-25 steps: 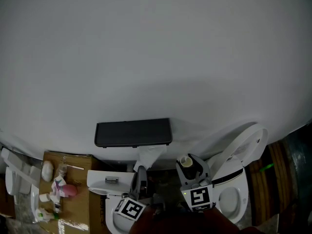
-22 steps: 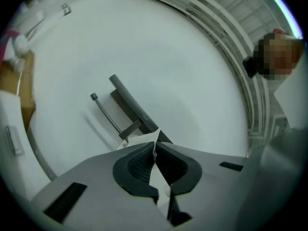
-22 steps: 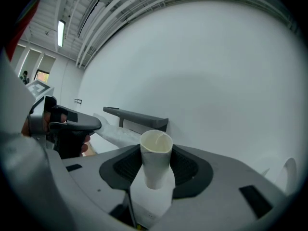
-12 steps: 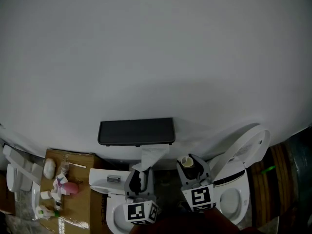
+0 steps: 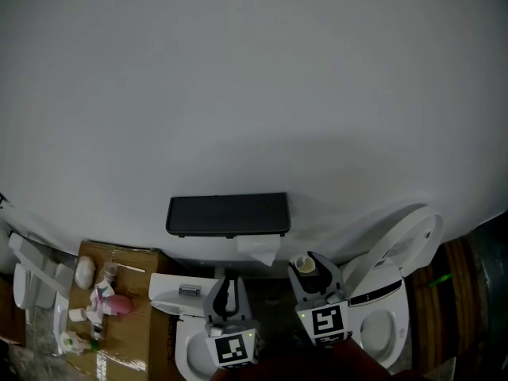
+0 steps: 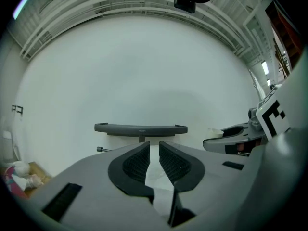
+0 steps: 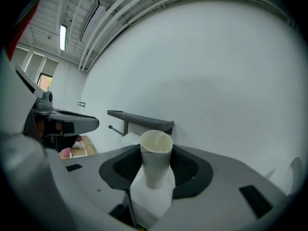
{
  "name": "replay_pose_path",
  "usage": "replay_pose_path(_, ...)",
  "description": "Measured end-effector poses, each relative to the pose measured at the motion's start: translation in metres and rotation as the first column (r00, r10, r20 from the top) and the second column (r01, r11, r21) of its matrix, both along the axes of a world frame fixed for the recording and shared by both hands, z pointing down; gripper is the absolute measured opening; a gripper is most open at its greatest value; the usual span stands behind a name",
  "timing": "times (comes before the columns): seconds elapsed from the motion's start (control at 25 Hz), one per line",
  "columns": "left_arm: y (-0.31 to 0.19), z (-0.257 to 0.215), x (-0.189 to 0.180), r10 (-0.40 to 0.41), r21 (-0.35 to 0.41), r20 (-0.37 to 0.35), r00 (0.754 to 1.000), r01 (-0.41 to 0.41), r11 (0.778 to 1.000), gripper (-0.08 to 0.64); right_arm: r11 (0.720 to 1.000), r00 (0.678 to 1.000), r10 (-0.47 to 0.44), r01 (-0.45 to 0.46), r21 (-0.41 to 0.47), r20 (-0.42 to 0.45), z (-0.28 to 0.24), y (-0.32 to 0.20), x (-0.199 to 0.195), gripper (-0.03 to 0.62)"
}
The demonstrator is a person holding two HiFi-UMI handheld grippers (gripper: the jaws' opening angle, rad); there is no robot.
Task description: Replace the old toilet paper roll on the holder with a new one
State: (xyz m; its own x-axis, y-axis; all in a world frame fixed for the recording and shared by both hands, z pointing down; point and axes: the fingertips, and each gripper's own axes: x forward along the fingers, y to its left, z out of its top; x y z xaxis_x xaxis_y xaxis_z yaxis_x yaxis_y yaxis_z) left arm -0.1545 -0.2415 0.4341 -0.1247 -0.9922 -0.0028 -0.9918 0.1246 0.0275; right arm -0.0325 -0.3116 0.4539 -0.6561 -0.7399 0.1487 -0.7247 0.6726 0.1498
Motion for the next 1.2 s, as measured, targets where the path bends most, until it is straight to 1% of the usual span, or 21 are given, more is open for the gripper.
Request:
replay_pose_path(0.08, 0.001, -0.001, -0.002, -0.02, -0.005, 0.006, 1.0, 0.02, 1.0, 0.033, 1.0, 1.0, -0.008, 0.008, 0.009, 0.002, -0.002, 0.001, -0.002, 0.189)
replay_pose_path(0.16, 0.001, -0.002, -0.003, -0.028, -0.007, 0.005, 1.0, 0.028, 1.0, 0.021, 1.0, 1.0, -0.012, 0.012, 0.013, 0.002, -0.004, 0.002, -0.002, 0.189)
replay_pose_path(0.28, 0.001, -0.002, -0.005, -0.033, -0.013, 0.006, 0.999, 0.033, 0.999, 0.018, 1.0, 1.0, -0.001, 0.002, -0.023, 0.031, -0.003, 0.004, -0.002, 0.189)
replay_pose_path(0.44, 0.003, -0.002, -0.003, -0.032, -0.013, 0.002, 0.999, 0.032, 0.999, 0.019, 1.0, 0.998, 0.004, -0.003, -0.018, 0.066, -0.004, 0.006, -0.002, 0.178)
replay_pose_path(0.6, 0.005, 0.006, -0.004, -0.029, -0.021, 0.015, 0.999, 0.029, 0.999, 0.019, 1.0, 0.998, 0.0, 0.001, -0.012, 0.058, -0.006, 0.008, 0.0, 0.178)
replay_pose_path(0.72, 0.005, 0.001, -0.002, -0.029, -0.018, -0.004, 1.0, 0.028, 0.999, 0.018, 1.0, 0.998, 0.013, -0.011, -0.028, 0.064, -0.005, 0.008, 0.004, 0.178)
replay_pose_path(0.96, 0.002, 0.006, 0.001, -0.014, -0.033, 0.001, 1.0, 0.014, 0.999, 0.018, 0.999, 0.998, 0.005, -0.002, -0.043, 0.063, -0.002, 0.011, 0.006, 0.178)
replay_pose_path(1.12, 0.002, 0.013, 0.001, -0.008, -0.036, 0.025, 1.0, 0.009, 0.999, 0.018, 0.999, 0.999, 0.008, -0.006, -0.039, 0.054, -0.004, 0.012, 0.009, 0.178)
replay_pose_path(1.2, 0.0, 0.012, 0.004, 0.001, -0.038, 0.011, 1.0, -0.001, 0.999, 0.018, 0.999, 0.999, 0.01, -0.008, -0.043, 0.049, -0.002, 0.012, 0.01, 0.178)
